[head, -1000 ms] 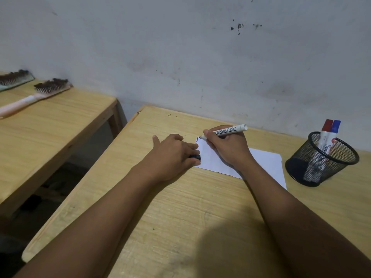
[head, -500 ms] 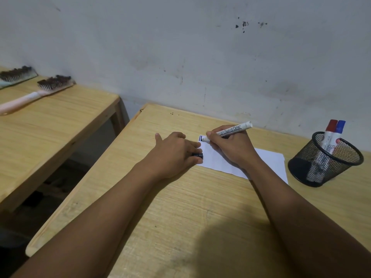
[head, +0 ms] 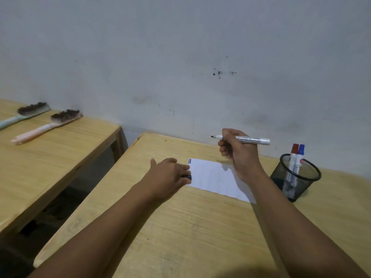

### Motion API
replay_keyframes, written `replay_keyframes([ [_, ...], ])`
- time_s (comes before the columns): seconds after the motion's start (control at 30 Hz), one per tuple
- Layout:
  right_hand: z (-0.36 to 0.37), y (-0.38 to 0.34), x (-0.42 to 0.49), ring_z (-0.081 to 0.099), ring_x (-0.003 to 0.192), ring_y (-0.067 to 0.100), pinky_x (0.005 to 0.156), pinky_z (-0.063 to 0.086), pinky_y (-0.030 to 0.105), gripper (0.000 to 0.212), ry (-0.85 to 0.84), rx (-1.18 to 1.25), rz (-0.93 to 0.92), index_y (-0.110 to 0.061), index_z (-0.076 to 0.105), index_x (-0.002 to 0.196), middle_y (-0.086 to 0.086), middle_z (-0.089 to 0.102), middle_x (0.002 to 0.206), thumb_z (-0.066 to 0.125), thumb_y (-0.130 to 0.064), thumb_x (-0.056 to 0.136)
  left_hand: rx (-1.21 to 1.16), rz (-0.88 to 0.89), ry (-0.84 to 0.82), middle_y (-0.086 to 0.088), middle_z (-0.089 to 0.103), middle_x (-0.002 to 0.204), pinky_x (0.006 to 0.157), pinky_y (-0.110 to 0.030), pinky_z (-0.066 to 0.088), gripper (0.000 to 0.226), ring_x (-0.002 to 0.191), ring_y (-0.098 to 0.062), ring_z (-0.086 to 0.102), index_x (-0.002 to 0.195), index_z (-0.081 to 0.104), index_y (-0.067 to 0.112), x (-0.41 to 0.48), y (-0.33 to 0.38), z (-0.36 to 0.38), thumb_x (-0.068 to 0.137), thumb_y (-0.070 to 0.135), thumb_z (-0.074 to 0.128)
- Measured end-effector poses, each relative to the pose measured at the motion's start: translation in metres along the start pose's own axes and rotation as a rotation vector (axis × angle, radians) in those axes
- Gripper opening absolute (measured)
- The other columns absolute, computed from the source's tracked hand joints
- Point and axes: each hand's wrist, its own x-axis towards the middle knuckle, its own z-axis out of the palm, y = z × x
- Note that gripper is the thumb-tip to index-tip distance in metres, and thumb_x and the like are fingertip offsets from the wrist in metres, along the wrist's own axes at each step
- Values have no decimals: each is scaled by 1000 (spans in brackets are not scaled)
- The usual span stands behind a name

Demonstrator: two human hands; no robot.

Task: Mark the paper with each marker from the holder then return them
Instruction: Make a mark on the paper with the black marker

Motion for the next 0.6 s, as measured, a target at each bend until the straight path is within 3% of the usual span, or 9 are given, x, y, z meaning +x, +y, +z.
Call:
replay_keyframes([
  [0.1,-12,-35,-14,52,50,14,47,41,24,8,-8,-67,-81,-6,72,91,5,65,62,69,-11,96,25,15,82,15,60,119,93,-54,33,26,107,-8,52,94,67,33,-7,9,-3,94,45,44],
  [0.17,-22,-58,-28,55,56,16,50,44,25,8,-34,-81,-107,-3,72,95,8,66,69,70,-11,95,-12,-8,147,16,53,139,105,-60,23,22,120,-4,51,97,69,36,-13,20,-10,93,41,48],
  [0.27,-35,-89,-50,57,61,20,54,47,28,5,-55,-101,-127,-3,72,97,11,66,73,68,-6,95,-66,9,211,14,39,153,113,-64,5,25,137,-7,37,107,70,42,-17,47,-34,96,49,48],
  [0.4,-50,-125,-82,59,67,19,58,48,31,23,-56,-181,-194,2,75,98,8,69,77,71,-20,95,-197,101,350,14,48,147,112,-61,20,28,127,-11,51,105,69,44,-17,103,-79,90,58,50],
  [0.47,-56,-144,-101,61,69,19,60,49,32,17,-69,-179,-225,-1,75,94,10,72,82,72,-18,95,-303,174,429,14,55,140,106,-57,34,28,118,-9,58,106,62,52,-20,132,-99,85,65,50],
  [0.53,-61,-164,-121,61,67,19,60,49,32,11,-73,-170,-263,-3,73,93,11,73,82,72,-14,94,-370,241,487,14,59,135,104,-51,39,25,119,-7,57,107,61,54,-25,159,-117,84,63,54],
  [0.6,-68,-184,-138,60,65,18,59,48,32,17,-62,-196,-316,1,73,94,10,73,80,73,-15,93,-416,295,528,12,62,132,103,-46,42,22,119,-6,57,104,72,43,-31,185,-133,87,52,62],
])
